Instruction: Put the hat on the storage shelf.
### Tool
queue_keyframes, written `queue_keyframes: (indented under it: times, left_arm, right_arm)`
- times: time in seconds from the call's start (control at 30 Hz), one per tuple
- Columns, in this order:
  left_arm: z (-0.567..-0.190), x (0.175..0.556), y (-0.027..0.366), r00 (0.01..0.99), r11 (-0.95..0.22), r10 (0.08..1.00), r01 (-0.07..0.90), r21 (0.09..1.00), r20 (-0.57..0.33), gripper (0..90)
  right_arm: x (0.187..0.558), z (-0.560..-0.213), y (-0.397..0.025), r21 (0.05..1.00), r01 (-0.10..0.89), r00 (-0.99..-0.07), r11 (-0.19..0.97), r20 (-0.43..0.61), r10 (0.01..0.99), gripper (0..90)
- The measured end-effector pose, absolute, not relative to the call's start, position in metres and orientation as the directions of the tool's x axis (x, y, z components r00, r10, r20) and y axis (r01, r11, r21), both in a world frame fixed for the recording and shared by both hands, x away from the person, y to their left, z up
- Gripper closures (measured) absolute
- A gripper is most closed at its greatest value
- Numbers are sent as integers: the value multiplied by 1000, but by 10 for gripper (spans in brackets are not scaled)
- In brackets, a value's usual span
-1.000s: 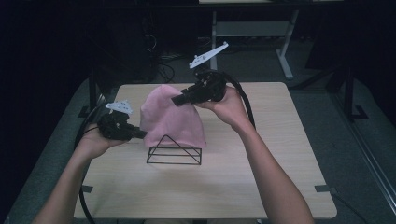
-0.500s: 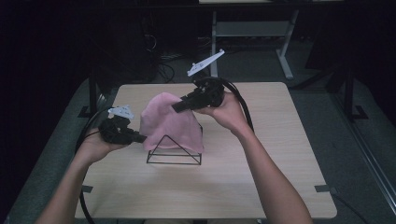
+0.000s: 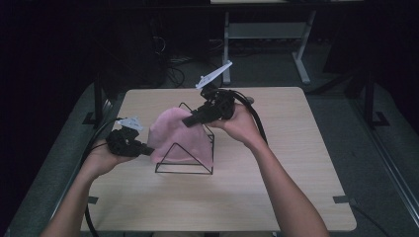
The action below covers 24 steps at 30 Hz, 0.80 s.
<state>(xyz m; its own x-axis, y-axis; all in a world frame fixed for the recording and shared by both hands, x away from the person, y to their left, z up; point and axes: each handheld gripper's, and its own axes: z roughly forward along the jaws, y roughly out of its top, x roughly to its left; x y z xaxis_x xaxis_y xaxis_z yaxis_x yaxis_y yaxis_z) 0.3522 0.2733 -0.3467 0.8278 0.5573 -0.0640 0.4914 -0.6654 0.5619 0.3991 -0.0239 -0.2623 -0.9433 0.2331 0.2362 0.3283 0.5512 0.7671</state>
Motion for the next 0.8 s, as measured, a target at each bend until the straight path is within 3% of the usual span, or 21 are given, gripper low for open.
queue_keyframes:
  times: [0.37,0.8]
  left_arm:
    - [-358,352,265,832,-702,554,484,522,-27,830]
    - [-388,355,264,825,-710,563,515,480,-53,830]
  right_arm:
    - [395,-280,-26,748,353,-935,562,268,231,747]
    - [390,-305,-21,702,361,-933,614,265,244,720]
